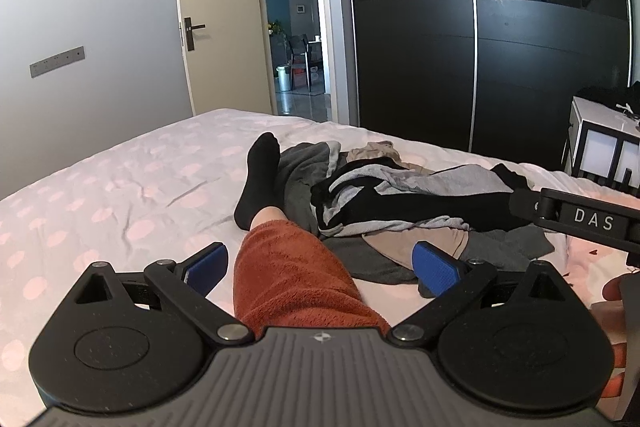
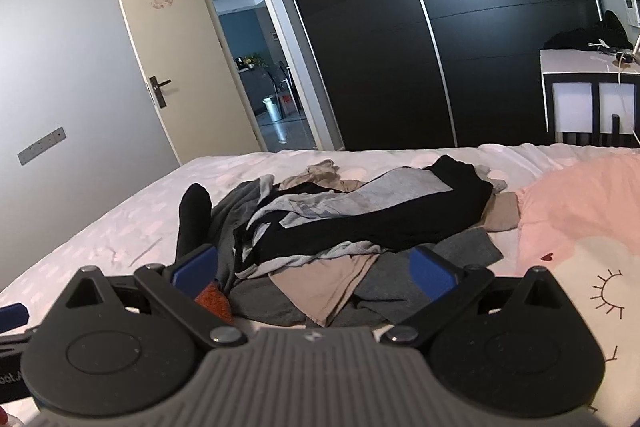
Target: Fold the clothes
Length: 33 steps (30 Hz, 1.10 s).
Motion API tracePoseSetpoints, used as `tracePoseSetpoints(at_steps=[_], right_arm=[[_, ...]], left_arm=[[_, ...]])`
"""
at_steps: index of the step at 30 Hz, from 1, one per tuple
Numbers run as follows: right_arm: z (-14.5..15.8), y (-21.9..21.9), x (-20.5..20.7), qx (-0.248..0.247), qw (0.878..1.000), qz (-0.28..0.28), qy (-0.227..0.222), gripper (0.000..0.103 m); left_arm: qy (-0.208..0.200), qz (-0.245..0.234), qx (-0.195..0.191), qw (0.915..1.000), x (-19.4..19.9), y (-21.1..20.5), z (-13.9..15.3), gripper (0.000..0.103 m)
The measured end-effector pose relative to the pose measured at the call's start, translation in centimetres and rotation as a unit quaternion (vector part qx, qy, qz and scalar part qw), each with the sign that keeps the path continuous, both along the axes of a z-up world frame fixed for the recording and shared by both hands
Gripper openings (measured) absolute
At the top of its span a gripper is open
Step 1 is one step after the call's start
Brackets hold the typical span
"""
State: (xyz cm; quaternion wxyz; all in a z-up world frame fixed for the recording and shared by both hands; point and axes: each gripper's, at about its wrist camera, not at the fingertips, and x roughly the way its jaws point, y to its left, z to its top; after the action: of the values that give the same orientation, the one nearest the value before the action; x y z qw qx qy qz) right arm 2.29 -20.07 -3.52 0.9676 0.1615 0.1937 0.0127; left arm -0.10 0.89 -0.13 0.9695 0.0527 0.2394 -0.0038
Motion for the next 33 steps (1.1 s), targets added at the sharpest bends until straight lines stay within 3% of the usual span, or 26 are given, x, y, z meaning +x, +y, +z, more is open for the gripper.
tracePoseSetpoints(at_steps=[7,33], right_arm=[[-0.1,0.3,0.2,-0.015,1.0,0.004,0.017,0.103],[-0.5,0.9,1.2,-0.048,0.997,0.025,0.055,0.103]], left_arm=[[0.0,-0.009,0.011,0.9999,0.0,-0.2,-0.1,0.103],[0.024,0.016,-0.036,0.999,0.8,1.1,-0.8,0.103]])
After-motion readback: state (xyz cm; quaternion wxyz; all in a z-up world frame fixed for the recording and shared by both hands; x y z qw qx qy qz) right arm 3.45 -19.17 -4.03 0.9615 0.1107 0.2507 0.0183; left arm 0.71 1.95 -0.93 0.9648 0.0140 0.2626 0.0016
